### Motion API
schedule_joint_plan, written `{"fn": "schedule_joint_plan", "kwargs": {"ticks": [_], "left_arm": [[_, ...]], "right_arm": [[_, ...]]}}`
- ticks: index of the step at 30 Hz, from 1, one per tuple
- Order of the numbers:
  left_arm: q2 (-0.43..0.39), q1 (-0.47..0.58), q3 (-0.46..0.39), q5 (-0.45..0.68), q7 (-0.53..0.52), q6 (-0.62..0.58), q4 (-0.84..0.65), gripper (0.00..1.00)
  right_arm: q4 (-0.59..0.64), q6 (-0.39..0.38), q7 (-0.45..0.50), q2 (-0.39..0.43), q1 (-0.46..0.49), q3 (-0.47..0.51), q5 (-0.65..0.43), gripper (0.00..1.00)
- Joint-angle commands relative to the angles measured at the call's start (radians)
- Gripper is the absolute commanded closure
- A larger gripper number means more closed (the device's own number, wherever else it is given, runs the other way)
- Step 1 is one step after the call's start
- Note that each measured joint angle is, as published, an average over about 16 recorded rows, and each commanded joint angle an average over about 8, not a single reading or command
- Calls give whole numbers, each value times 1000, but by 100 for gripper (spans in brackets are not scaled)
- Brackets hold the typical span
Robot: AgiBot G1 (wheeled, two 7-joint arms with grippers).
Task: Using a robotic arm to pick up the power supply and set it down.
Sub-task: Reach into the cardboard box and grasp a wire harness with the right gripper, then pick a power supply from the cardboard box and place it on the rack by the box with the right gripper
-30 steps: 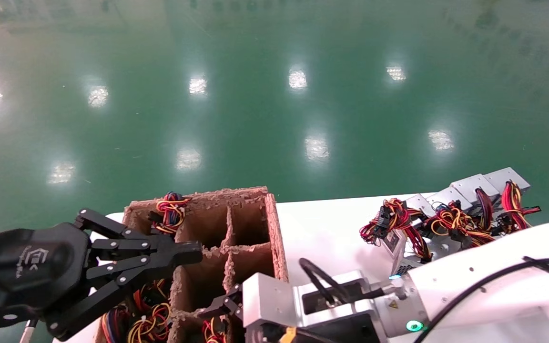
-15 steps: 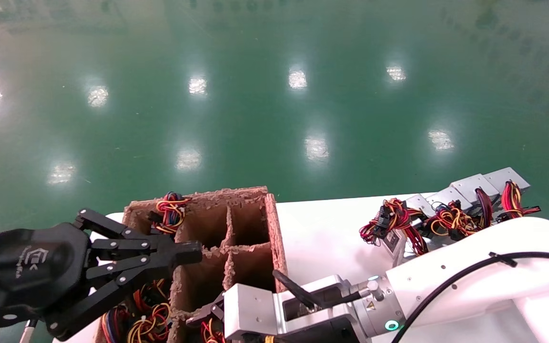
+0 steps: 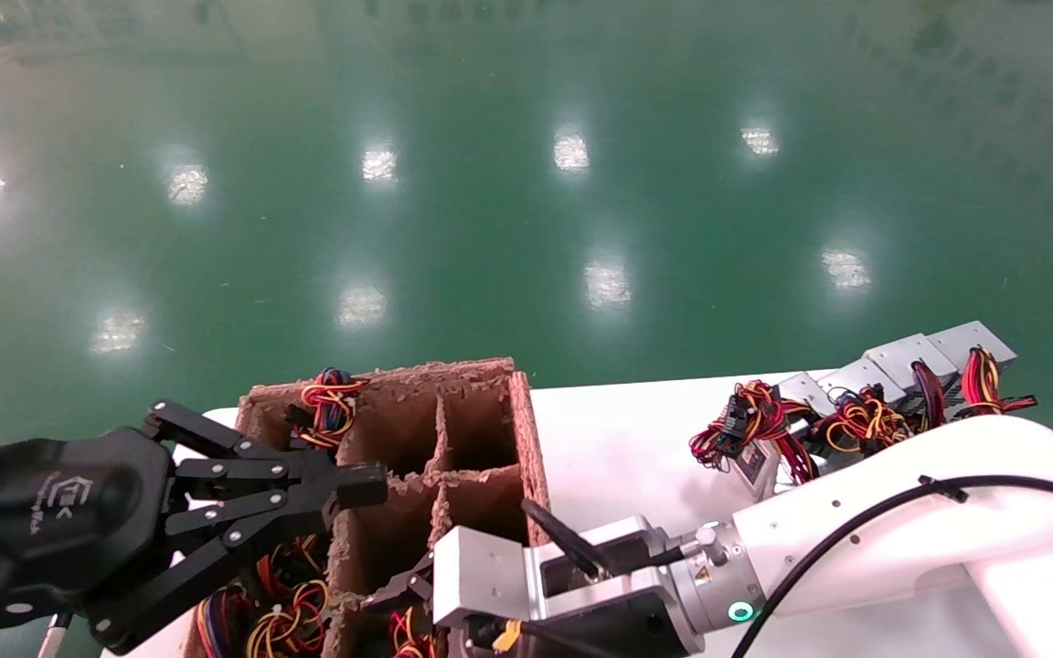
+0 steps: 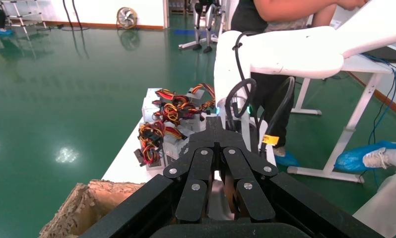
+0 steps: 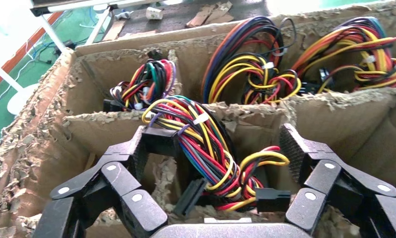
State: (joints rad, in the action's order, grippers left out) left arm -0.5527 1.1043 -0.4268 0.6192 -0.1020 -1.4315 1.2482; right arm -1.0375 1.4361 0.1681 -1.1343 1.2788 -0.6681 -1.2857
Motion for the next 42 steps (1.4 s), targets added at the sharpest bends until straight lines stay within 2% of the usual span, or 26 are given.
{"fn": "schedule_joint_plan", "kwargs": {"ticks": [1, 25, 42], "left_arm": [[0, 0, 0, 0, 0, 0, 0, 100], [0, 0, 0, 0, 0, 0, 0, 100], [0, 0, 0, 0, 0, 0, 0, 100]], "right_arm": [[10, 0, -2, -1, 1, 1, 2, 100], [72, 21, -25, 11, 2, 22, 41, 100], [128, 96, -49, 53, -3, 85, 175, 100]]}}
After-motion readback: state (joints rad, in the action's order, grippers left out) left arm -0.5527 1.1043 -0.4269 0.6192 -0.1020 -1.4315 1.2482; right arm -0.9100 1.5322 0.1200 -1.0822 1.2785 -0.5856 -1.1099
